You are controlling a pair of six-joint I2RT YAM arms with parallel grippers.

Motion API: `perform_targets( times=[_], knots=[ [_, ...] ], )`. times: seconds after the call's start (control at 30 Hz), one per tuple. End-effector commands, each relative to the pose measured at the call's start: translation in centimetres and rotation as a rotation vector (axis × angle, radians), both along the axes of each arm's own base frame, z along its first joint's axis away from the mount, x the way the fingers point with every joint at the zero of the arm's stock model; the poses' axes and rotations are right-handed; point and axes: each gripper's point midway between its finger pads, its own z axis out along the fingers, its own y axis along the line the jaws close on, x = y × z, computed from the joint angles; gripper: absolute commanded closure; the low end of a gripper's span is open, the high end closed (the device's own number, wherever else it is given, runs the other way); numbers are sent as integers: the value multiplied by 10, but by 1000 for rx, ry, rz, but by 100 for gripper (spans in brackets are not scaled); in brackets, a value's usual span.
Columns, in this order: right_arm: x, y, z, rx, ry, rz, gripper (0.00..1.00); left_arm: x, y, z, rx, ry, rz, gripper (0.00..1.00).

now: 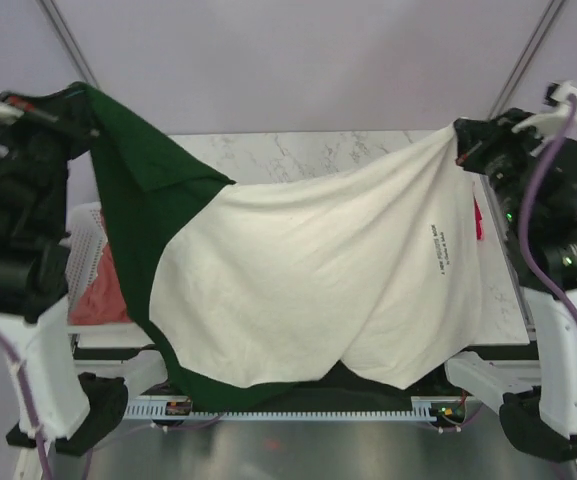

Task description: Fold and stack the t-shirts

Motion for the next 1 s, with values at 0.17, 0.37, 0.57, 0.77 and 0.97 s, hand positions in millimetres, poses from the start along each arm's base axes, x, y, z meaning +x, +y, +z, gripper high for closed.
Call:
perform_targets(
  times=[0.17,0.37,0.57,0.77,0.97],
  knots=[
    [123,32,-48,-12,199,44,100,157,-39,-34,29,178,-114,98],
    [174,34,11,52,123,72,100,124,-42,80,34,-245,-159,98],
    [220,38,-7,152,136,137,100,161,-38,94,5,-342,-292,98],
    [250,58,-99,166,282,231,100,238,-48,3,22,-114,-405,98],
    [245,60,-203,147,469,234,100,221,-51,-62,45,21,-406,98]
  ],
)
